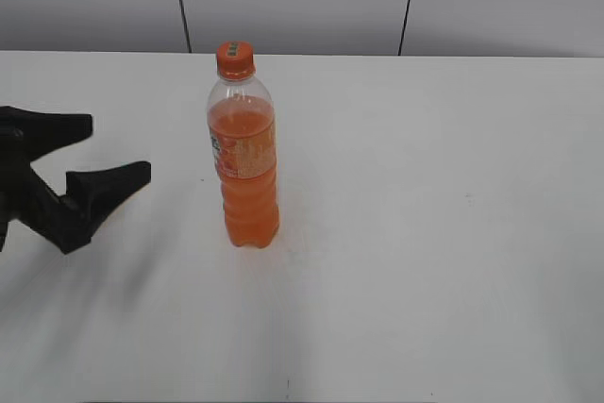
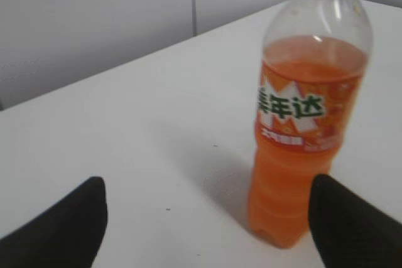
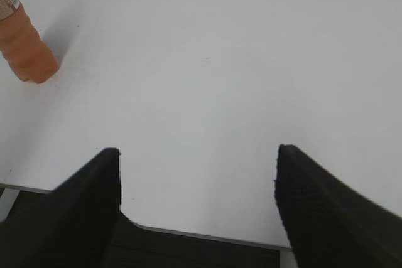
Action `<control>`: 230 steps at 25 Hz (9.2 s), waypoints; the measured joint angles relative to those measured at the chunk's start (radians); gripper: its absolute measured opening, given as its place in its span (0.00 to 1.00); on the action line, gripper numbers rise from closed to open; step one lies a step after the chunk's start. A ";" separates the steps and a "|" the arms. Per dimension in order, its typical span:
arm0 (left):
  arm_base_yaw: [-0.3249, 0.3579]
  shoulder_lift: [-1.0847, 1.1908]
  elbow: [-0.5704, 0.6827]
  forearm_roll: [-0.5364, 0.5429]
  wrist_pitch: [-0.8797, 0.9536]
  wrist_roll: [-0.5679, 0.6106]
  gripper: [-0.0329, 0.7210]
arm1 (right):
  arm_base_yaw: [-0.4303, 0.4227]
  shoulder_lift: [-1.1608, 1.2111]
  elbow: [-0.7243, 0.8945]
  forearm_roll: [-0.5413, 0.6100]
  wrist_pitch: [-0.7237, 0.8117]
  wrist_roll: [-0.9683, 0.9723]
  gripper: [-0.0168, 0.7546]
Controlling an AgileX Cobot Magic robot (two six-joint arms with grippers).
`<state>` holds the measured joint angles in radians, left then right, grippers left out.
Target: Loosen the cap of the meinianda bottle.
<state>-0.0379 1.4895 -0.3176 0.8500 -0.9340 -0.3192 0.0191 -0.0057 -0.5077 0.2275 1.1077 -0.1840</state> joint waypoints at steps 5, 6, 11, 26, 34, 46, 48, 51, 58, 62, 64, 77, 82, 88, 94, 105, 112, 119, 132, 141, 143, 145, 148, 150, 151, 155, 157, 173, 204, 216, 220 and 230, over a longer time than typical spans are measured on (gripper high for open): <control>0.047 0.206 -0.101 0.270 -0.177 -0.098 0.83 | 0.000 0.000 0.000 0.000 0.000 0.000 0.77; 0.049 0.235 -0.131 0.317 -0.193 -0.121 0.83 | 0.000 0.000 0.000 0.000 0.000 0.000 0.77; 0.049 0.379 -0.290 0.507 -0.259 -0.216 0.83 | 0.000 0.000 0.000 0.000 0.000 0.000 0.77; -0.026 0.651 -0.637 0.676 -0.269 -0.317 0.83 | 0.000 0.000 0.000 0.000 0.000 0.000 0.77; -0.103 0.679 -0.733 0.684 -0.270 -0.347 0.83 | 0.000 0.000 0.000 0.000 0.000 0.000 0.77; -0.135 0.717 -0.752 0.680 -0.268 -0.347 0.60 | 0.000 0.000 0.000 0.000 0.000 0.000 0.77; -0.135 0.719 -0.754 0.678 -0.269 -0.347 0.60 | 0.000 0.000 0.000 0.000 0.000 0.000 0.77; -0.135 0.719 -0.754 0.675 -0.269 -0.347 0.60 | 0.000 0.000 0.000 0.000 0.000 0.000 0.77; -0.135 0.720 -0.754 0.664 -0.268 -0.347 0.60 | 0.000 0.000 0.000 0.000 0.000 0.000 0.77; -0.135 0.720 -0.754 0.662 -0.267 -0.347 0.60 | 0.000 0.000 0.000 0.000 0.000 0.000 0.77; -0.135 0.720 -0.754 0.662 -0.266 -0.347 0.60 | 0.000 0.000 0.000 0.000 0.000 0.000 0.77; -0.179 0.720 -0.754 0.659 -0.261 -0.297 0.60 | 0.000 0.000 0.000 0.012 -0.003 0.000 0.77; -0.235 0.723 -0.754 0.609 -0.241 -0.247 0.60 | 0.000 0.037 -0.028 0.013 -0.008 0.020 0.77; -0.262 0.724 -0.754 0.585 -0.235 -0.214 0.60 | 0.000 0.312 -0.164 0.048 0.033 0.036 0.77; -0.263 0.726 -0.754 0.570 -0.233 -0.211 0.60 | 0.000 0.591 -0.366 0.105 0.088 0.050 0.77; -0.264 0.726 -0.754 0.566 -0.231 -0.211 0.60 | 0.017 1.125 -0.703 0.132 0.106 0.136 0.77; -0.264 0.726 -0.754 0.564 -0.230 -0.211 0.59 | 0.207 1.357 -0.863 0.124 0.107 0.274 0.77; -0.264 0.726 -0.754 0.549 -0.225 -0.210 0.59 | 0.370 1.559 -1.080 0.130 0.107 0.433 0.77; -0.264 0.726 -0.754 0.548 -0.225 -0.210 0.59 | 0.568 1.822 -1.280 0.132 0.107 0.532 0.77; -0.264 0.726 -0.754 0.546 -0.224 -0.208 0.59 | 0.597 1.896 -1.283 0.131 0.108 0.561 0.75; -0.264 0.726 -0.754 0.545 -0.224 -0.208 0.59 | 0.603 1.899 -1.283 0.130 0.108 0.561 0.71; -0.264 0.726 -0.754 0.545 -0.224 -0.208 0.59 | 0.605 1.899 -1.283 0.130 0.108 0.562 0.67; -0.264 0.726 -0.754 0.545 -0.224 -0.207 0.59 | 0.605 1.899 -1.283 0.125 0.108 0.562 0.66; -0.264 0.726 -0.754 0.545 -0.224 -0.207 0.59 | 0.605 1.899 -1.283 0.121 0.108 0.562 0.65; -0.264 0.726 -0.754 0.545 -0.224 -0.207 0.59 | 0.605 1.899 -1.283 0.116 0.108 0.562 0.65; -0.264 0.726 -0.754 0.545 -0.224 -0.207 0.59 | 0.605 1.899 -1.285 0.093 0.108 0.562 0.65; -0.264 0.726 -0.754 0.545 -0.224 -0.207 0.59 | 0.605 1.899 -1.299 0.089 0.109 0.562 0.65; -0.264 0.726 -0.754 0.545 -0.224 -0.206 0.59 | 0.628 1.921 -1.330 0.083 0.109 0.563 0.62; -0.264 0.727 -0.754 0.542 -0.218 -0.204 0.59 | 0.631 1.926 -1.386 0.003 0.115 0.557 0.61; -0.264 0.727 -0.754 0.541 -0.217 -0.206 0.59 | 0.701 1.926 -1.386 -0.139 0.115 0.554 0.61; -0.264 0.727 -0.754 0.541 -0.216 -0.207 0.59 | 0.701 1.931 -1.386 -0.152 0.115 0.557 0.61; -0.264 0.727 -0.754 0.539 -0.215 -0.207 0.59 | 0.711 1.954 -1.386 -0.155 0.115 0.560 0.54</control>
<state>-0.3018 2.2170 -1.0718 1.3894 -1.1495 -0.5258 0.7299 1.9486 -1.8939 0.0729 1.2228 0.3760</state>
